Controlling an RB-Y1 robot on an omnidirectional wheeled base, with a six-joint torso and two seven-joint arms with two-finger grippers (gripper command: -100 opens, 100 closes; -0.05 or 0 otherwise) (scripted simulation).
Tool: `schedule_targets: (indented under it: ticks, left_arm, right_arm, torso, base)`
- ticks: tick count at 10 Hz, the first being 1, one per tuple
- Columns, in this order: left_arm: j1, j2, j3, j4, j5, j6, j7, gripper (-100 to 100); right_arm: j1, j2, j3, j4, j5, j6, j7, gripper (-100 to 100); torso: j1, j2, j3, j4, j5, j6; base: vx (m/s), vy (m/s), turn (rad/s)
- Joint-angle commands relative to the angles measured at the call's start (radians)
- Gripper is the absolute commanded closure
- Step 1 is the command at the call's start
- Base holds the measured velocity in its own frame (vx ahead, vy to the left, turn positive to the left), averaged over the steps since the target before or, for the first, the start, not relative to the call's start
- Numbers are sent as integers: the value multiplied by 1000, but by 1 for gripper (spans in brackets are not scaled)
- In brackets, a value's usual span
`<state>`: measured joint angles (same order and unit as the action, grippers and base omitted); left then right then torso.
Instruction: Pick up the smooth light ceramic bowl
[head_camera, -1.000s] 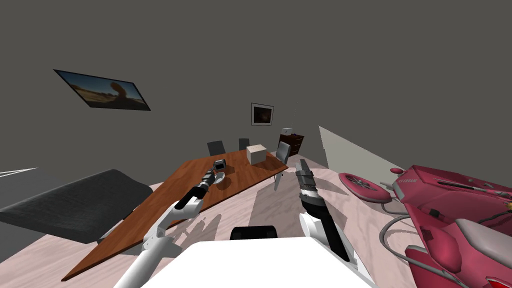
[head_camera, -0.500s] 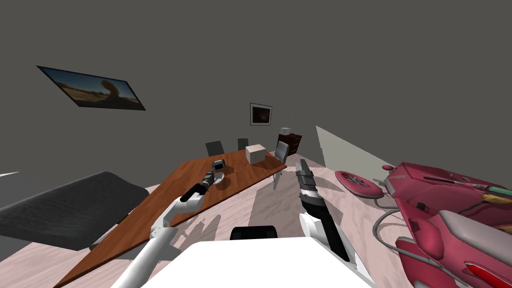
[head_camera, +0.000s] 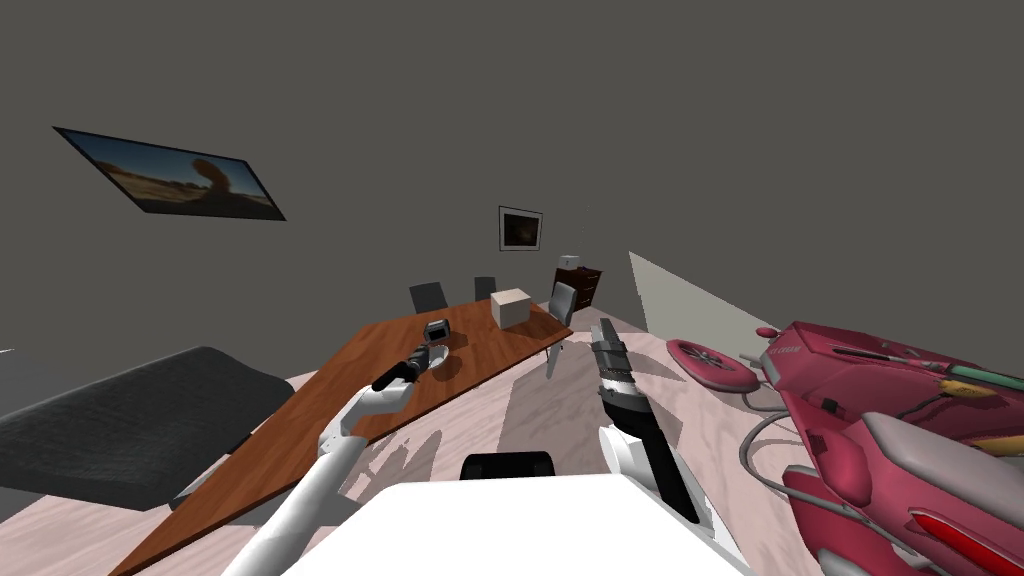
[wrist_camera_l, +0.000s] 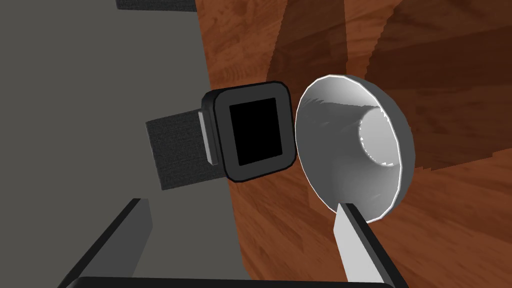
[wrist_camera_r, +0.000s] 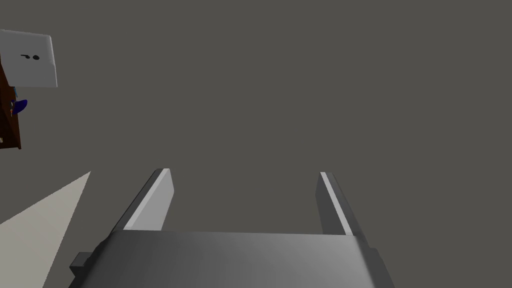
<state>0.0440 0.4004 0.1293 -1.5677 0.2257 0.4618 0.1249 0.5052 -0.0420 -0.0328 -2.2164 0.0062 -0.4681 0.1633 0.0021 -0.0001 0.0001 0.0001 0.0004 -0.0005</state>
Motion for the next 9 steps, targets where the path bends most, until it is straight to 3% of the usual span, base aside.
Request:
schedule_targets:
  ticks: [1,9]
  left_arm:
    - [-38,-3,4,50,-4,50,-8,-100]
    - [-146,-24,13,192,-22,216,-28,-100]
  right_arm:
    - [0,0,0,0,0,0,0,0]
    - [0,0,0,0,0,0,0,0]
  torso:
    - [0,0,0,0,0,0]
    - [1,-1,-1,0,0,0]
  base:
    - [-4,41,-47]
    - [3,33,-21]
